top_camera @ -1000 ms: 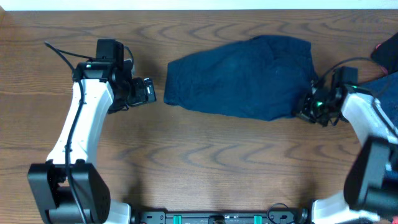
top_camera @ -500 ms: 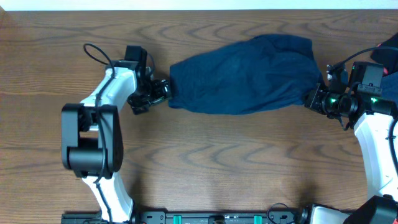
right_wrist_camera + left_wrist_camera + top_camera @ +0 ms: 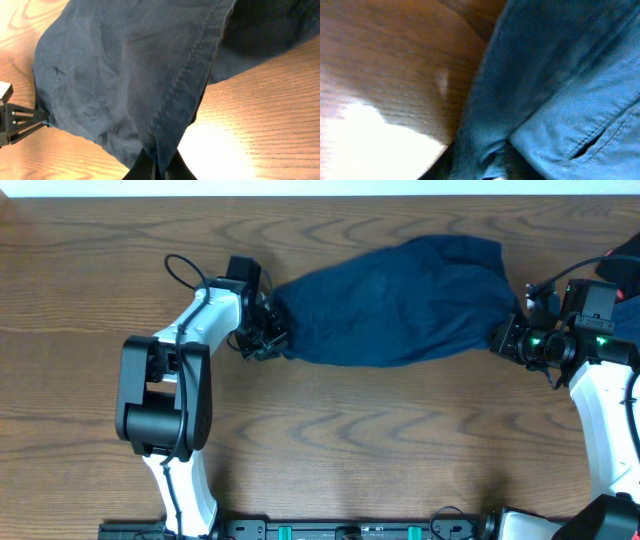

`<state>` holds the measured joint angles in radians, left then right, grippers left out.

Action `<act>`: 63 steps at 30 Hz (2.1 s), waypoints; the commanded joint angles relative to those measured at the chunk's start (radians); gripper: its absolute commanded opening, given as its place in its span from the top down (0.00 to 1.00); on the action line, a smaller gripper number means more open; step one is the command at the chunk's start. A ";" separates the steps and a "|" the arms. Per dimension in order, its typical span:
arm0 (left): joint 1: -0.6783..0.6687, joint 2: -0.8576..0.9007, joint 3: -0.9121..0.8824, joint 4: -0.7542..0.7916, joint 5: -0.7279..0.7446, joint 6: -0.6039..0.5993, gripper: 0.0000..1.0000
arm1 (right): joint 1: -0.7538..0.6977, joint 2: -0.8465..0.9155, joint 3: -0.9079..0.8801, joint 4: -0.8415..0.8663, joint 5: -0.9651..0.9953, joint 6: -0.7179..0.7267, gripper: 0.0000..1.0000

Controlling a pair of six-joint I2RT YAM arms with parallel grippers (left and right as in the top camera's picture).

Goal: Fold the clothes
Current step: 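Grasp the left end of the shorts with the left gripper, then lift the shorts with both grippers and lay them flat, spread out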

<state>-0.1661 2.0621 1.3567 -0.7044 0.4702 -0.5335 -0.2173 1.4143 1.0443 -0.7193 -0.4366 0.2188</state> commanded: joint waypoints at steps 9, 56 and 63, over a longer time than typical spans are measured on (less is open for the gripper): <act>0.069 -0.143 0.011 -0.122 -0.153 0.090 0.94 | 0.002 -0.018 0.018 0.016 0.017 0.005 0.99; 0.096 -0.385 0.084 0.219 -0.490 0.222 0.83 | 0.215 0.408 0.490 0.368 0.062 0.173 0.57; 0.158 -0.402 0.173 0.047 -0.587 0.313 0.16 | 0.170 0.527 0.491 0.302 0.000 0.126 0.01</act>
<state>-0.0372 1.7359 1.4456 -0.6243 -0.0395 -0.2790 -0.0200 1.9781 1.5246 -0.3977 -0.4084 0.3767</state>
